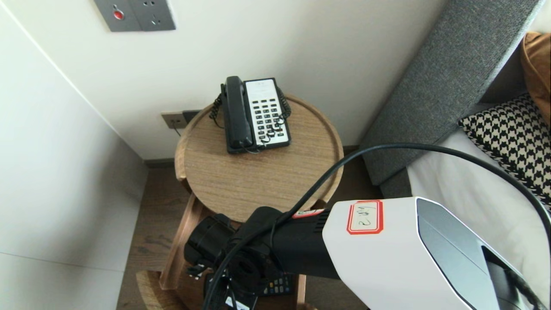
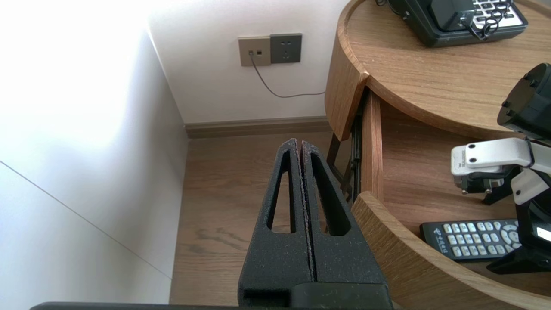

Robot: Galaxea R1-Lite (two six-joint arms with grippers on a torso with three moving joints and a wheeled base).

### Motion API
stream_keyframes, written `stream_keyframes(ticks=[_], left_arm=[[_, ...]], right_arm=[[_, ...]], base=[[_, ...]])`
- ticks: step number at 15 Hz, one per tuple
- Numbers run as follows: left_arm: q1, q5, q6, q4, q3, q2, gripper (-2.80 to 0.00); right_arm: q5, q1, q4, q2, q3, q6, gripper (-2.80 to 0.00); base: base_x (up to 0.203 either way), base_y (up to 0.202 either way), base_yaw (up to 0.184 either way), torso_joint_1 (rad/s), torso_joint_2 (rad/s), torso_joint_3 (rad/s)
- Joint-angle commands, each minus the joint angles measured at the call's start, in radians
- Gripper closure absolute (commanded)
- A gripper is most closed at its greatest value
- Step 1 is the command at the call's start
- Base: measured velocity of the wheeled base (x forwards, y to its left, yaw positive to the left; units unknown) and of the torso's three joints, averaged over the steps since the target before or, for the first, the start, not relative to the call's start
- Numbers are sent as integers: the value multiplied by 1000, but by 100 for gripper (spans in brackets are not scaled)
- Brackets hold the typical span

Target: Take the remote control out of the drawer one by one and place them on the table

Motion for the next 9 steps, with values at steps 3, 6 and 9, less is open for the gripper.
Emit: stream_keyframes(ticks=[3,6,9], left_arm=[[0,0,0,-1,40,-3,0],[0,0,0,-1,40,-3,0],[0,0,0,-1,40,-3,0]], right_arm=[[-2,0,5,1,0,1,-280],[-2,-6,3,2,0,-1,-280],[-2,-14,2,5,0,-3,-280]], base=[[0,0,0,0,0,0],[0,0,0,0,0,0],[0,0,0,0,0,0]])
